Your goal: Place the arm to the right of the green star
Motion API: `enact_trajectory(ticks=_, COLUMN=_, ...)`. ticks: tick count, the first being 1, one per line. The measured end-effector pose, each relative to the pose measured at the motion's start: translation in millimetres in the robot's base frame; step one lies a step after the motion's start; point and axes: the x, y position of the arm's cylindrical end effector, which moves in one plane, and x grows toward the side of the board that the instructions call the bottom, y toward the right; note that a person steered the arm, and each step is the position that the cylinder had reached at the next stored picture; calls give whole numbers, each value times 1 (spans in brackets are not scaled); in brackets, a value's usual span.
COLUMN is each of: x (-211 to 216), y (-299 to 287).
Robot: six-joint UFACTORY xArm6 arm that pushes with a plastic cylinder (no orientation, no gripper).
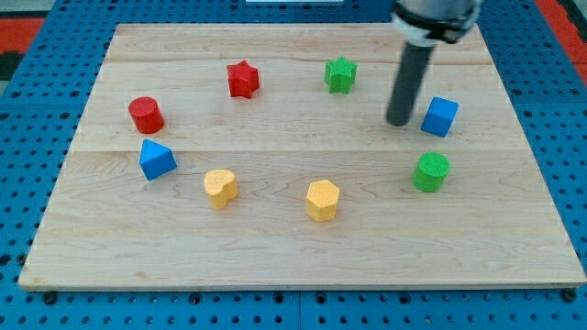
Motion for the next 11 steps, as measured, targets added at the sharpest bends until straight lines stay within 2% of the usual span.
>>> enact_trajectory(ticks=2, x=-29, y=-137)
enact_trajectory(ticks=4, x=-8, y=-86)
enact_trajectory(ticks=7, x=-8, y=-78)
enact_trajectory(ticks=8, x=-26, y=-56)
enact_trajectory(ticks=9, x=-37, y=16)
enact_trajectory(ticks=10, x=-63, y=18)
enact_trajectory(ticks=11, x=-68, y=24)
